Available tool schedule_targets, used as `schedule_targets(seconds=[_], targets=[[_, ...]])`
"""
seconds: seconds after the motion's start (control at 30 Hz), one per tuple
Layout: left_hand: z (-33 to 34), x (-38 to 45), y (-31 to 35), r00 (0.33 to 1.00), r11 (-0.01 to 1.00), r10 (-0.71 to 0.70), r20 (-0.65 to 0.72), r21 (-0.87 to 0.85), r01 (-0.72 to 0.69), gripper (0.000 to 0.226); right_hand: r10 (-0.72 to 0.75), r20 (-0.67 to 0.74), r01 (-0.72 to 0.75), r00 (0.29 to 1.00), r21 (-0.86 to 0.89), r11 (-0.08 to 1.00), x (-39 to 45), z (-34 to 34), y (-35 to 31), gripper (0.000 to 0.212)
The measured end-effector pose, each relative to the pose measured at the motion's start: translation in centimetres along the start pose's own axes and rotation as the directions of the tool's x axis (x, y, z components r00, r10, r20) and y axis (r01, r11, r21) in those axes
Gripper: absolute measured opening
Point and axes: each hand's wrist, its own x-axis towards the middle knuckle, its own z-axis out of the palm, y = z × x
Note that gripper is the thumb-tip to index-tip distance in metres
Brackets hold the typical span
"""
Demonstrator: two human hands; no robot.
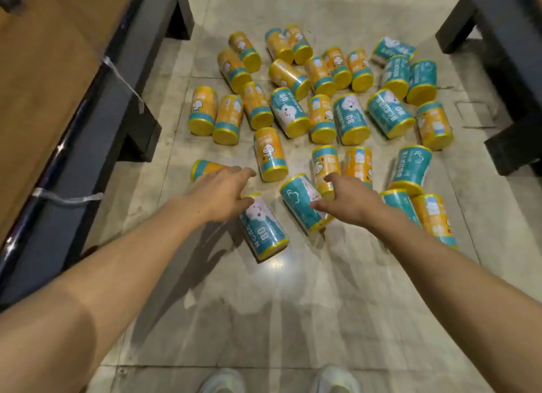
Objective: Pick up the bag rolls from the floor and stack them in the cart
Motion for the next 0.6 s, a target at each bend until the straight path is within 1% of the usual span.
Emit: schedule_targets(seconds=[0.13,0.2,0.27,0.33,0.47,0.53,0.6], targets=[[0.1,-0.6,-0.3,1.000,1.000,-0.016,0.018,0.004,0.016,0.062,0.061,0.009,-0.061,0.998,0.033,0.998,1.0,1.1,-1.5,0.076],[0.5,-0.5,-0.6,1.000,1.000,-0.001,0.011,0.018,0.001,0.063,0.095,0.014,-0.095,0.995,0.085,0.992,2.6,2.4,-2.5,0.076],[0.6,-0.5,-1.1,1.000,0.999,0.012,-0.004,0.036,-0.012,0.063,0.123,0.026,-0.125,0.992,0.100,0.987,3.8,3.8,-3.4,0.082],[0.8,-0.6,-1.7,1.000,0.998,0.026,-0.003,0.066,-0.026,0.064,0.167,0.013,-0.167,0.986,0.051,0.985,4.5,5.2,-4.1,0.092],[0.9,-1.2,-1.9,0.996,0.983,0.079,0.051,0.161,-0.087,0.068,0.239,-0.072,-0.244,0.968,-0.058,0.968,5.2,7.5,-4.8,0.110],[1.2,-1.3,-2.0,0.986,0.969,0.152,0.064,0.186,-0.161,0.069,0.240,-0.100,-0.250,0.966,-0.112,0.962,5.6,8.3,-4.9,0.110],[1.6,-1.1,-2.0,0.971,0.953,0.221,0.090,0.192,-0.235,0.068,0.218,-0.119,-0.236,0.969,-0.162,0.958,6.0,9.1,-4.8,0.105]])
